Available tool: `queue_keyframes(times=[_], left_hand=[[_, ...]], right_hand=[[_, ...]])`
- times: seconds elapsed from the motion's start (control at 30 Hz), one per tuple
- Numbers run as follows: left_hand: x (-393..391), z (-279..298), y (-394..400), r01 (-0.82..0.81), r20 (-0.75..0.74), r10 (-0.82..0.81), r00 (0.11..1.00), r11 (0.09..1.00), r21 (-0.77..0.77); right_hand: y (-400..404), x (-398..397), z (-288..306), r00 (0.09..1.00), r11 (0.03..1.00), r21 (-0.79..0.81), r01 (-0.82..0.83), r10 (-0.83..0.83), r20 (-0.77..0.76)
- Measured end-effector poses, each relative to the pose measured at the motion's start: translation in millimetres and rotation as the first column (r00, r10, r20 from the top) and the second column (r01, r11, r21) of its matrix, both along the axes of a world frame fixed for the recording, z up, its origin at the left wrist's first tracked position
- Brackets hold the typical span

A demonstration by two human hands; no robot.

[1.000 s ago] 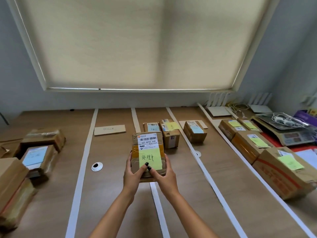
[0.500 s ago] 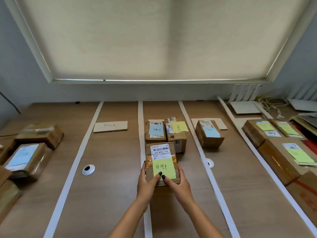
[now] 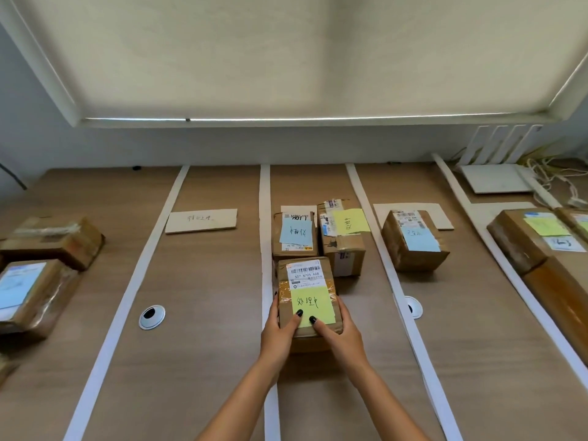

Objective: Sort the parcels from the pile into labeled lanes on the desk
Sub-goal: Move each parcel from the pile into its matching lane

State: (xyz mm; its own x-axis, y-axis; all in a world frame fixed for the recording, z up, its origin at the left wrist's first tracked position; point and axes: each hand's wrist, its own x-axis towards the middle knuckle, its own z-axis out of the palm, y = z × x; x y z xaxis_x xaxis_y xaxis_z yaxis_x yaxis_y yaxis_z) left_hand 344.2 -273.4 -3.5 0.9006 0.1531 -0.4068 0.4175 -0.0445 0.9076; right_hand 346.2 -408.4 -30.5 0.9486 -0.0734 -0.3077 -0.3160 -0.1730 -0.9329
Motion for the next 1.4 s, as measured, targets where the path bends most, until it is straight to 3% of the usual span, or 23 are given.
queue_keyframes(times=[0.23, 0.43, 0.73, 1.13, 1.4], left_hand=[[2, -2, -4, -0.039, -0.015, 0.039, 0.999, 0.999, 0.009], [-5, 23, 6, -0.135, 0.083, 0.137, 0.987, 0.990, -0.031], [-42, 85, 38, -0.061, 0.269, 0.066, 0.961, 0.998, -0.027], [-168, 149, 177, -0.012, 0.380, 0.003, 0.925, 1.000, 0.021], [-244, 169, 273, -0.089, 0.398, 0.075, 0.914, 0.996, 0.016]], right_hand=[[2, -1, 0, 1.000, 0.999, -0.045, 0.013, -0.013, 0.001], [2, -7, 35, 0.981, 0.972, -0.201, 0.125, -0.091, 0.169], [38, -44, 98, 0.961, 0.985, -0.141, 0.105, -0.064, 0.269], [166, -173, 175, 0.940, 0.976, -0.202, 0.079, -0.005, 0.341], [261, -233, 205, 0.915, 0.983, -0.180, -0.044, 0.112, 0.387]])
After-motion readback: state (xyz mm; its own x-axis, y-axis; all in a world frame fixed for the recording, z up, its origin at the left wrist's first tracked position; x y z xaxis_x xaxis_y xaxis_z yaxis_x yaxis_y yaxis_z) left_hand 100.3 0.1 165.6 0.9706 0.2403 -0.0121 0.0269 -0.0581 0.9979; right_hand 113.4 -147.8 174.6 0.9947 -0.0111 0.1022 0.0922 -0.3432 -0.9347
